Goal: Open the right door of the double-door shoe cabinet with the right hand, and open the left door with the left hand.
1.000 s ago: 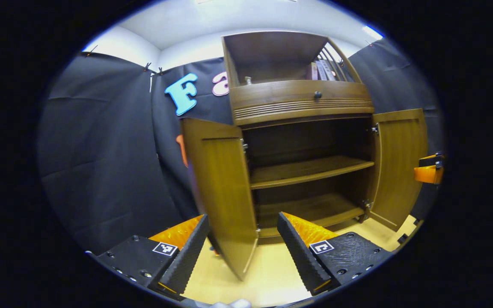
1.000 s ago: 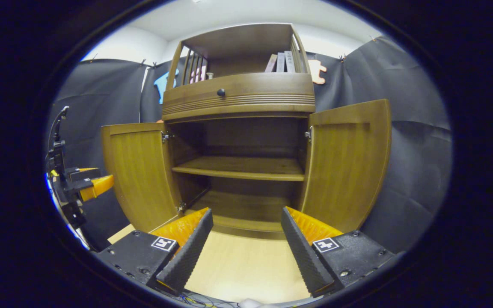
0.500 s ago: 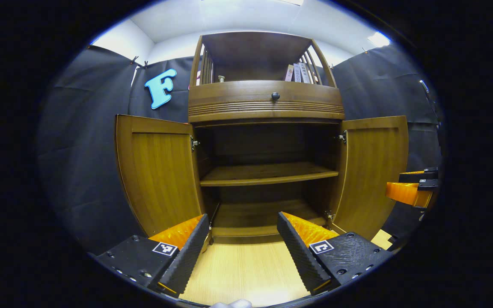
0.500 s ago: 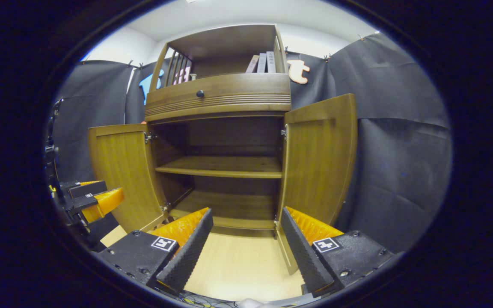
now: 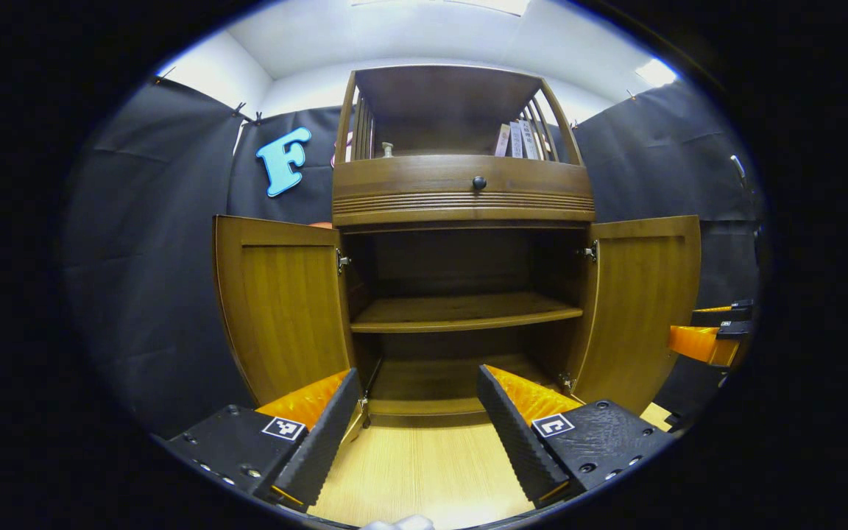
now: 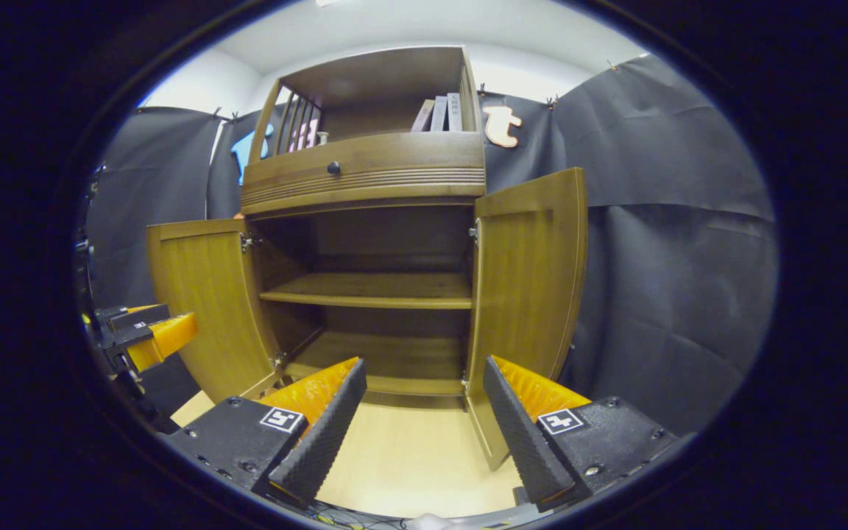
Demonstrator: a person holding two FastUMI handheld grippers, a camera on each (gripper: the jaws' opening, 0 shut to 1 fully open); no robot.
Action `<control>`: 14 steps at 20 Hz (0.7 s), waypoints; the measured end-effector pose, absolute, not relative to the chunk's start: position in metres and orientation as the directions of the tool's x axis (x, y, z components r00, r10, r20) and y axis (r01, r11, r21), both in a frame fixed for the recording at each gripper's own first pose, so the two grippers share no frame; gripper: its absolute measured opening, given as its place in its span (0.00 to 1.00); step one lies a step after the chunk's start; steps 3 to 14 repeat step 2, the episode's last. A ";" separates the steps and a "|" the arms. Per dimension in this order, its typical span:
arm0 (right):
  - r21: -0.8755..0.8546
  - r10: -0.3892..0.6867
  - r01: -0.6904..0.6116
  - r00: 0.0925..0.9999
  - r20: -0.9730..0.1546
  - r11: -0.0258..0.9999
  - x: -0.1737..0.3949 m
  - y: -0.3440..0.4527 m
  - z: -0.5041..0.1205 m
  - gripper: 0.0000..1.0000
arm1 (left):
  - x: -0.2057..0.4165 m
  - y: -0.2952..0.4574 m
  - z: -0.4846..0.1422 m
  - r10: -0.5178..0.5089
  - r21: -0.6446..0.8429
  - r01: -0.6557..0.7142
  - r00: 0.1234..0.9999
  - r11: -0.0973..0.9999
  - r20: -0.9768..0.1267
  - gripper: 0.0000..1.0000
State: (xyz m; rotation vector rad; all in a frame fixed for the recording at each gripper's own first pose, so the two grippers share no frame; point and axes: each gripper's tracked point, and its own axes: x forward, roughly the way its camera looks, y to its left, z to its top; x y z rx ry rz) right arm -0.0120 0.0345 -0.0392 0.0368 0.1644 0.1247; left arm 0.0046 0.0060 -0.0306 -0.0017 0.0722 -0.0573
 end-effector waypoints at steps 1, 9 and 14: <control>0.046 0.126 -0.121 0.979 -0.159 0.992 -0.013 0.035 -0.039 1.00 | 0.003 0.006 -0.030 -0.059 0.001 0.059 0.996 0.998 -0.071 0.98; 0.045 0.126 -0.120 0.979 -0.159 0.992 -0.013 0.036 -0.038 1.00 | 0.002 0.006 -0.031 -0.064 0.002 0.064 0.995 0.998 -0.070 1.00; 0.045 0.126 -0.120 0.979 -0.159 0.992 -0.013 0.036 -0.038 1.00 | 0.002 0.006 -0.031 -0.064 0.002 0.064 0.995 0.998 -0.070 1.00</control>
